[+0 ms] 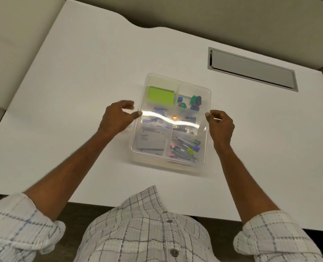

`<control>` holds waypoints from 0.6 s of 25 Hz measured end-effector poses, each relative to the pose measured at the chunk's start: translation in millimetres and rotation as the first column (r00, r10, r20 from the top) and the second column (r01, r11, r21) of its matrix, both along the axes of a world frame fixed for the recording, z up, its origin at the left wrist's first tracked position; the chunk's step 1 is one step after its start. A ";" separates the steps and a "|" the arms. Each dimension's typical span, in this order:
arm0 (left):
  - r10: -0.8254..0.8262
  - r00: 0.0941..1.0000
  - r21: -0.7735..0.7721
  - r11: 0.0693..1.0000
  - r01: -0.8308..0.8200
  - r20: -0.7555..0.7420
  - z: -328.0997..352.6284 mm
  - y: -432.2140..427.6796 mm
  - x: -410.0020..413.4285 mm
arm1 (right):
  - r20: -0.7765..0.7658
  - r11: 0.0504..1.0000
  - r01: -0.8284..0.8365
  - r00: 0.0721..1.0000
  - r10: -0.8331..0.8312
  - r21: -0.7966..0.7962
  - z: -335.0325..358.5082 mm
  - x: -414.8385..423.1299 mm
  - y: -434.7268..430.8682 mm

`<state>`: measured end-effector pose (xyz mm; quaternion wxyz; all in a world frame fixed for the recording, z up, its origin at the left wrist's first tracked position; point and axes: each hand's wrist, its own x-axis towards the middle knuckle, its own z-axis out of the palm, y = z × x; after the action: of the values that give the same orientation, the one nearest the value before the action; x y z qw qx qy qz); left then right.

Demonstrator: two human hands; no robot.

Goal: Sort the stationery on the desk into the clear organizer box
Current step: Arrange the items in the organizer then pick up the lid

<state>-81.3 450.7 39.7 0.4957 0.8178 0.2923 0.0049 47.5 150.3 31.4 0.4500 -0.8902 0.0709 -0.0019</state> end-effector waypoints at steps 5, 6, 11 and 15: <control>0.047 0.995 0.020 0.999 -0.048 0.083 11.6 19.1 70.3 | 0.014 0.996 -0.076 0.997 0.077 -0.043 17.4 57.1 3.6; 0.024 0.997 0.079 0.996 -0.029 0.067 12.1 20.9 86.4 | -0.003 0.994 -0.100 0.995 0.100 -0.040 20.9 69.5 8.2; -0.134 0.990 0.272 0.952 0.137 -0.030 10.9 15.5 155.1 | -0.003 0.923 -0.265 0.961 0.275 -0.277 24.2 119.8 31.6; -0.118 0.988 0.056 0.991 0.124 -0.099 6.6 29.6 175.4 | -0.211 0.951 -0.297 0.939 0.273 -0.091 17.8 145.1 28.3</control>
<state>94.1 480.3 46.3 0.4550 0.8483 0.2652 -0.0552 192.6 178.6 49.1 0.3815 -0.9125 -0.0151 0.1469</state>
